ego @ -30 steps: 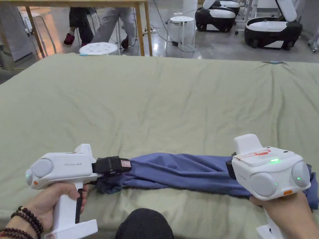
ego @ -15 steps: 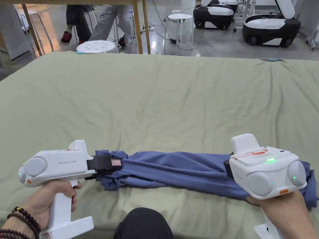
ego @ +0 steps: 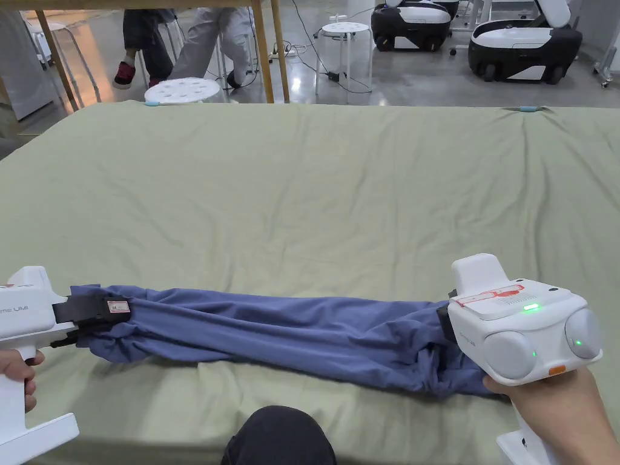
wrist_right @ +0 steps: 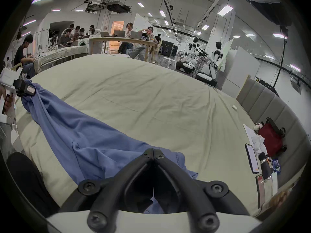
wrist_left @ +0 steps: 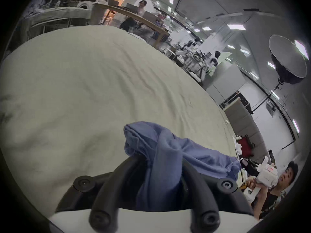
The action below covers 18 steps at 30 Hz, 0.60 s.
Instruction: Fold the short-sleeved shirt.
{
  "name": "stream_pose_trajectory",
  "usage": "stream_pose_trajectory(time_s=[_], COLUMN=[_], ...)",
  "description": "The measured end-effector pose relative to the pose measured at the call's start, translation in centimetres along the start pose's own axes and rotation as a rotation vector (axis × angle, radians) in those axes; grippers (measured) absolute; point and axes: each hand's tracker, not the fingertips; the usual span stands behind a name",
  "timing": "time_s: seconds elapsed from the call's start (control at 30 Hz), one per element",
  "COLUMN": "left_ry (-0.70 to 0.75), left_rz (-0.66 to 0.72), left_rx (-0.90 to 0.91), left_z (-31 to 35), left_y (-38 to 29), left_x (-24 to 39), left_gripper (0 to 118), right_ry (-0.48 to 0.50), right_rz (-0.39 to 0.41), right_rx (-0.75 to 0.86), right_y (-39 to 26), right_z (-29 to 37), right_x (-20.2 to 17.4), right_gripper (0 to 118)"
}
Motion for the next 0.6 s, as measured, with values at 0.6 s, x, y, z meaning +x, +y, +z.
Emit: stream_pose_trajectory(time_s=[0.6], left_ry=[-0.184], left_rz=[-0.075], left_rx=[-0.294], left_z=[-12.7], left_y=[-4.4], left_x=[13.6], left_gripper=[14], right_ry=[0.005], right_rz=[-0.012], right_rx=[-0.007], right_y=[-1.2], right_z=[0.5], right_x=[0.5], right_gripper=[0])
